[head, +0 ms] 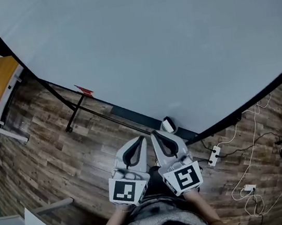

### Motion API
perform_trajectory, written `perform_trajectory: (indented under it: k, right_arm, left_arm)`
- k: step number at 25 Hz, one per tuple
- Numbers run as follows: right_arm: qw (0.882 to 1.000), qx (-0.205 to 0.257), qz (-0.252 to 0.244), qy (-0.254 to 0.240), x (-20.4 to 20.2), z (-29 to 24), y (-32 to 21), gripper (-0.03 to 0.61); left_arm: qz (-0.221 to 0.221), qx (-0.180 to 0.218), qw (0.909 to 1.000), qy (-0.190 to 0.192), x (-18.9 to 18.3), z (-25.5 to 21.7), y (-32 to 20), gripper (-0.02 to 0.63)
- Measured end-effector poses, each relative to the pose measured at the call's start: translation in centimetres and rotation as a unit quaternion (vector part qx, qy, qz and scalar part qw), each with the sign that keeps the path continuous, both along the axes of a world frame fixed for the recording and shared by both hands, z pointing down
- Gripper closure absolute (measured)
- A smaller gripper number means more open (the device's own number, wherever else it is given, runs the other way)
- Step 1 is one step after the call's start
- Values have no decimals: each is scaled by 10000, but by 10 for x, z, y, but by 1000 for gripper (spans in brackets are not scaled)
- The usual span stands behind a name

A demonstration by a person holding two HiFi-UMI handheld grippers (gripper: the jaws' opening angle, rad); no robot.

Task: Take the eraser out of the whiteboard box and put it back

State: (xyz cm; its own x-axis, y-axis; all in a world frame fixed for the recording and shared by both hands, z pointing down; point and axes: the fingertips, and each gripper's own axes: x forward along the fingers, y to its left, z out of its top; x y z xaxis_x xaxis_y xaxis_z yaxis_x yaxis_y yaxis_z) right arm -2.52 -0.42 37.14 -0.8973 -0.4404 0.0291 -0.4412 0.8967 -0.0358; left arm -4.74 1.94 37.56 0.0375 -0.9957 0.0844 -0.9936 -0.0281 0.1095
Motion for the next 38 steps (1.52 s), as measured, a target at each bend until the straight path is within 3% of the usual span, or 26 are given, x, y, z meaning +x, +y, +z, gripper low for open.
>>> perform_trajectory:
  k: [7,11,18,27,38]
  right_arm:
    - [9998,-127,-89,115,-13,10,-34,581]
    - [9997,-138,-157,86,-13,9,-48,581]
    - [9998,-194,-17,48,4,19,-63,581]
    - [9948,-233,995,11,35,21,-87,580]
    - [9690,-348,2446,-30,36,19,-103,581]
  left_arm:
    - [30,-40,9999,-162,-12,3,-37,612]
    - [-66,-176,9998,-28,-11,6,-51,612]
    - [69,-107,9994,-337,-5,16,-64,612]
    - [995,-20,9948,-195,19,15,-96,612]
    - [2258,39,9739,-211,3,12,-122,612]
